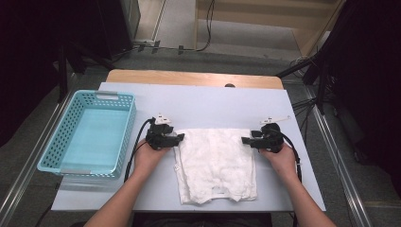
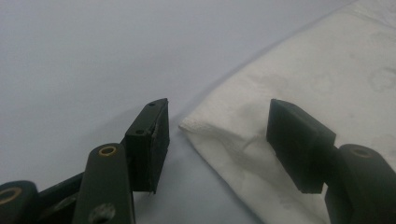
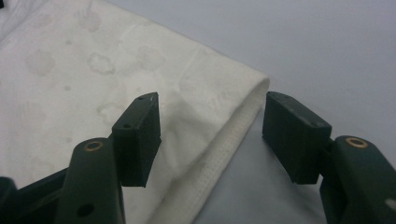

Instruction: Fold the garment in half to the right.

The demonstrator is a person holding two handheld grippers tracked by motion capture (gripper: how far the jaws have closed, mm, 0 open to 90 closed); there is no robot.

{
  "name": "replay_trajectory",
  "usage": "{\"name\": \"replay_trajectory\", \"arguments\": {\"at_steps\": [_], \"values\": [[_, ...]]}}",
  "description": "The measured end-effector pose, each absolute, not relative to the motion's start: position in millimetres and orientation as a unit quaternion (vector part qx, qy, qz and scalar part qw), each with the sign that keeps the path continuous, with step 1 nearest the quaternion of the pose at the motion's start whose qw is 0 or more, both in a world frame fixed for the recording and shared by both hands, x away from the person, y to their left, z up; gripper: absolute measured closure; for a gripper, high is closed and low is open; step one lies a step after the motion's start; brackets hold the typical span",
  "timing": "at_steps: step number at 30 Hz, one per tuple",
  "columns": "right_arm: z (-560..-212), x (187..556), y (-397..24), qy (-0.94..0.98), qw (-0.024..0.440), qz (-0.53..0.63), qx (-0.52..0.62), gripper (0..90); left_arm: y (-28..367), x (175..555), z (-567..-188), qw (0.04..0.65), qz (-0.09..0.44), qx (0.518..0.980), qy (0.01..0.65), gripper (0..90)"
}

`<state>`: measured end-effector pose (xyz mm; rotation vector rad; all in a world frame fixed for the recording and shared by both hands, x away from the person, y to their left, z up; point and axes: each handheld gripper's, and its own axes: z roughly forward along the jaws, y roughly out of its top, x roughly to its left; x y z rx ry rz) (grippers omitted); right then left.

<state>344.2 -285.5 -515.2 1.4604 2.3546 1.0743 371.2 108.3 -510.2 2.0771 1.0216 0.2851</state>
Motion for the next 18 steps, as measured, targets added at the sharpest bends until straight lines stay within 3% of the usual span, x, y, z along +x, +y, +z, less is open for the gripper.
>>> {"name": "replay_trajectory", "arguments": {"at_steps": [8,16,18], "values": [[-518,348,-279,0.796,0.107,0.359,0.474,38.1,108,371,-511,0.392,0.115,0.819,0.402,39.3],[-517,350,-274,0.792,0.122,0.35,0.485,47.9,105,372,-511,0.392,0.118,0.818,0.403,52.0],[-518,350,-271,0.791,0.127,0.35,0.485,54.2,103,370,-511,0.389,0.122,0.821,0.399,56.7]]}}
